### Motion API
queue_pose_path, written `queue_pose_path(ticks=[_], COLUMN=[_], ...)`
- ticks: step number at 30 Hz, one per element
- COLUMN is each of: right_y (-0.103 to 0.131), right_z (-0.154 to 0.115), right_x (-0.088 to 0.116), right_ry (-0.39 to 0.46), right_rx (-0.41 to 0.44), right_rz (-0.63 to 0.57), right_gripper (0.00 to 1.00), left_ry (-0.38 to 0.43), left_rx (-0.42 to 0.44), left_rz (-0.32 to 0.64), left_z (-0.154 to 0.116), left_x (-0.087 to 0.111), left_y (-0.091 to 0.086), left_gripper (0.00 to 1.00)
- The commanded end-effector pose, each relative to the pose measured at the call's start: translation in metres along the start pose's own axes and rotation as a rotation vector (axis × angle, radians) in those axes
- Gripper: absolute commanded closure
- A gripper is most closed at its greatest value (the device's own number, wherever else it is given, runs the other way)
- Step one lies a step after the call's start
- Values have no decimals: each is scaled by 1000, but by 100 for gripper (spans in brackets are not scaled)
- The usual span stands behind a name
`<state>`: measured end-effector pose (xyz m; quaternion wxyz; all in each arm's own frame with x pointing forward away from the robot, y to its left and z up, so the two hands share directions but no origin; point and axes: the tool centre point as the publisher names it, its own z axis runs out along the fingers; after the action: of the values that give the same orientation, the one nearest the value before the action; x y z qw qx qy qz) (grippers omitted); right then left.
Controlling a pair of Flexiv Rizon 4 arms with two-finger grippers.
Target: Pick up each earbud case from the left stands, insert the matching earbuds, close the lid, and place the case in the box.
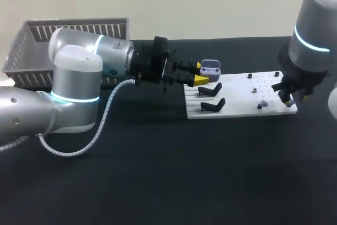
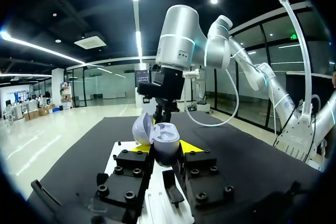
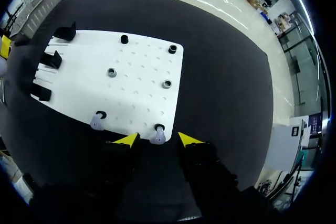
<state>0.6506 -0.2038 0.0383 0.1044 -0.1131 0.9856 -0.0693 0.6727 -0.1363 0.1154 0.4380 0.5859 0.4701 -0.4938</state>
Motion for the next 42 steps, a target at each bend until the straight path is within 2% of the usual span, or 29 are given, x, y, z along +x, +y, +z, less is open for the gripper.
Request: queue_pose_path(ticks=[1, 11, 14, 26, 33, 35, 36, 37, 38, 42], right_y=[2, 2, 1, -6, -3, -3, -2, -2, -1, 3], right_z=[3, 10, 12, 22, 19, 19, 19, 19, 19, 14], right_x=[2, 1, 0, -2, -2, -2, -2, -2, -2, 1], right_ry=[-11, -3, -9, -8, -13, -13, -12, -11, -10, -10], right_rx=[17, 22, 27, 21, 9, 9, 9, 9, 9, 9], right_rz=[5, 18, 25, 44, 58, 60, 60, 59, 58, 56], right_gripper=[56, 60, 67, 67, 70, 76, 83, 96, 100, 100], left_ry=[-2, -2, -2, -2, -2, -2, -2, -2, -2, -2], left_rx=[-1, -1, -1, -1, -1, -1, -1, -1, -1, -1], left_rz=[2, 2, 2, 2, 2, 2, 2, 2, 2, 2], left_z=[0, 0, 0, 0, 0, 0, 0, 0, 0, 0], left_x=[1, 1, 1, 1, 1, 1, 1, 1, 1, 1], left_y=[0, 0, 0, 0, 0, 0, 0, 0, 0, 0], left_gripper=[100, 100, 100, 100, 100, 100, 100, 100, 100, 100])
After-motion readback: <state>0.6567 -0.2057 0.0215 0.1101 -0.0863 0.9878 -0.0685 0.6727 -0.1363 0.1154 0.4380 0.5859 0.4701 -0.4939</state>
